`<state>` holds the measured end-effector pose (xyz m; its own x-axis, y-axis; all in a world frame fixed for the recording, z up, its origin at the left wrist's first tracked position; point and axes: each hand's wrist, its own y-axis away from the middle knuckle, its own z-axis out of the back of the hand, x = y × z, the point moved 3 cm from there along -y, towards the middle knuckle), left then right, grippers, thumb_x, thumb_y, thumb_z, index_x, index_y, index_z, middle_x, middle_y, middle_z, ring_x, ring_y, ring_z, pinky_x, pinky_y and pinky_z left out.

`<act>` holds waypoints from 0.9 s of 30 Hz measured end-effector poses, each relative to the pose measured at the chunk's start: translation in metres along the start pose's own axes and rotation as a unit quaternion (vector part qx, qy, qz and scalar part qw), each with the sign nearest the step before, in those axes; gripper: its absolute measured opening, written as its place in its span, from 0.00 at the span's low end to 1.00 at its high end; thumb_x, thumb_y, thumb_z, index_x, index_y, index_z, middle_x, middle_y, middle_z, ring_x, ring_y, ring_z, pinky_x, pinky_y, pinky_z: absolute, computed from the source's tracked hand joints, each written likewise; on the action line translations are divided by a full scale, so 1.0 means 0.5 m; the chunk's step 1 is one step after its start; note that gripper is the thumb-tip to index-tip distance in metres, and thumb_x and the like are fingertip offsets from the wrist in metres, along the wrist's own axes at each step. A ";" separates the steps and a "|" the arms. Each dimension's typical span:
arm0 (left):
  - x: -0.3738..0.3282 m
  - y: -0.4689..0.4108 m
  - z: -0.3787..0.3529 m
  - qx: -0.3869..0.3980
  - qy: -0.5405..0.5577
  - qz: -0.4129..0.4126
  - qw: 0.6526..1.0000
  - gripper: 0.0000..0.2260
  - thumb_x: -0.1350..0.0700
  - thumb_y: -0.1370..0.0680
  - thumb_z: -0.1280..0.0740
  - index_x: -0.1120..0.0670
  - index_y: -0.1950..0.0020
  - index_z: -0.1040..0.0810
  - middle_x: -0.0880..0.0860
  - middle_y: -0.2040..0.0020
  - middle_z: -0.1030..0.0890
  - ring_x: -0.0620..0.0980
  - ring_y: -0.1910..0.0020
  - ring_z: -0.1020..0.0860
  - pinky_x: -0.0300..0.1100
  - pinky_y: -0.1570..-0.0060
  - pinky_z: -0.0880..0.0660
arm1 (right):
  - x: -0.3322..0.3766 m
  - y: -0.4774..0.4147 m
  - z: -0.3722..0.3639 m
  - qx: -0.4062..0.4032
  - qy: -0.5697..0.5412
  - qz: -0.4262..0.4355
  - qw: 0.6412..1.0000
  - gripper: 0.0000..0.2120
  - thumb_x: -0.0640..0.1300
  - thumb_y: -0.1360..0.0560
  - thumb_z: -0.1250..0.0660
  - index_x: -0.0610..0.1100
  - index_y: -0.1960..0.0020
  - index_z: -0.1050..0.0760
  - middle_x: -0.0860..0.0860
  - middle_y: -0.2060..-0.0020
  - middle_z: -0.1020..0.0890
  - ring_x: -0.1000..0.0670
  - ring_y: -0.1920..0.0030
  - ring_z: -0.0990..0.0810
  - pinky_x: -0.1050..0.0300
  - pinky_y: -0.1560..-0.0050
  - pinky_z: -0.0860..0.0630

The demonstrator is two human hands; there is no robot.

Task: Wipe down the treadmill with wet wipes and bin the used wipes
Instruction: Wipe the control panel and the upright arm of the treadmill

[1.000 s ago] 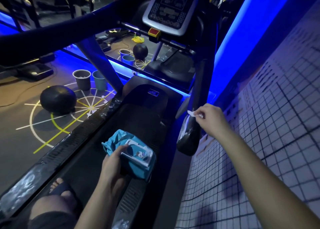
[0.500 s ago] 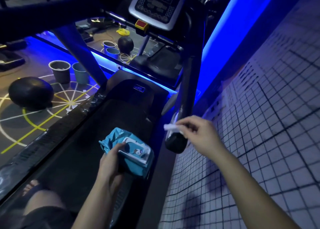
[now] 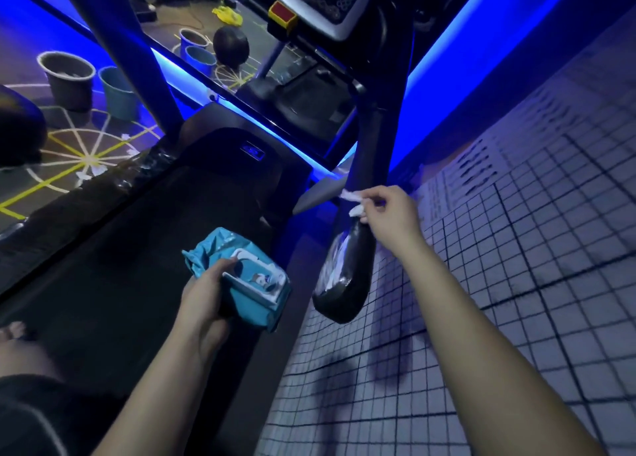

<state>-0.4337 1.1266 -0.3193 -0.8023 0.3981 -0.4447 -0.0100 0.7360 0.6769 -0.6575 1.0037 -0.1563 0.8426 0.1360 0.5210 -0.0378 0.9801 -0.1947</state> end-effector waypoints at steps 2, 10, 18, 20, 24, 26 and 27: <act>-0.014 -0.025 -0.004 0.013 0.019 0.007 1.000 0.18 0.53 0.29 0.25 0.59 0.40 0.17 0.64 0.35 0.17 0.65 0.36 0.18 0.67 0.33 0.23 | 0.011 -0.006 -0.011 0.028 0.093 0.042 0.994 0.10 0.37 0.21 0.35 0.45 0.49 0.16 0.50 0.53 0.23 0.69 0.60 0.23 0.73 0.55 0.28; -0.059 -0.070 -0.047 0.009 0.053 0.010 0.998 0.18 0.60 0.24 0.25 0.59 0.35 0.17 0.56 0.55 0.12 0.57 0.56 0.13 0.60 0.48 0.16 | -0.012 -0.006 -0.004 0.110 0.212 0.066 0.969 0.12 0.48 0.24 0.26 0.45 0.43 0.16 0.55 0.51 0.23 0.49 0.47 0.26 0.64 0.48 0.35; -0.059 -0.081 -0.057 0.024 0.015 0.004 1.000 0.17 0.59 0.22 0.27 0.60 0.34 0.18 0.52 0.61 0.12 0.50 0.66 0.14 0.47 0.58 0.18 | 0.010 0.030 -0.001 0.121 0.224 0.095 0.962 0.03 0.42 0.26 0.26 0.44 0.57 0.18 0.55 0.59 0.23 0.50 0.55 0.24 0.71 0.58 0.35; -0.062 -0.083 -0.055 0.023 0.018 0.008 1.000 0.17 0.59 0.22 0.27 0.60 0.33 0.18 0.52 0.59 0.12 0.51 0.64 0.13 0.48 0.59 0.18 | 0.029 0.051 -0.003 0.158 0.242 0.093 0.953 0.03 0.44 0.27 0.27 0.46 0.58 0.19 0.55 0.59 0.23 0.50 0.54 0.24 0.63 0.57 0.33; -0.070 -0.077 -0.050 0.023 0.024 0.010 0.999 0.17 0.59 0.21 0.27 0.60 0.32 0.19 0.52 0.61 0.12 0.50 0.67 0.13 0.44 0.70 0.18 | 0.075 0.079 0.023 0.268 0.194 0.033 0.943 0.05 0.46 0.27 0.24 0.47 0.59 0.19 0.55 0.64 0.19 0.59 0.63 0.23 0.63 0.61 0.29; -0.074 -0.072 -0.052 0.019 0.025 0.004 0.999 0.17 0.60 0.21 0.28 0.61 0.32 0.19 0.52 0.63 0.13 0.49 0.68 0.14 0.44 0.73 0.19 | 0.093 0.057 0.044 0.244 0.062 0.002 0.968 0.05 0.42 0.27 0.23 0.41 0.56 0.18 0.57 0.68 0.18 0.64 0.66 0.22 0.69 0.63 0.28; -0.077 -0.069 -0.055 0.018 0.025 0.001 1.000 0.16 0.60 0.20 0.28 0.61 0.32 0.19 0.52 0.63 0.13 0.49 0.69 0.14 0.43 0.74 0.20 | 0.091 0.035 0.052 0.191 0.022 -0.002 0.981 0.06 0.42 0.26 0.23 0.40 0.55 0.18 0.57 0.68 0.18 0.64 0.66 0.22 0.69 0.63 0.27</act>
<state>-0.4191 1.0709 -0.3096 -0.8314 0.3725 -0.4124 0.0130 0.7549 0.6557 -0.6341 1.0309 -0.1144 0.8649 0.1330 0.4839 -0.2258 0.9643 0.1385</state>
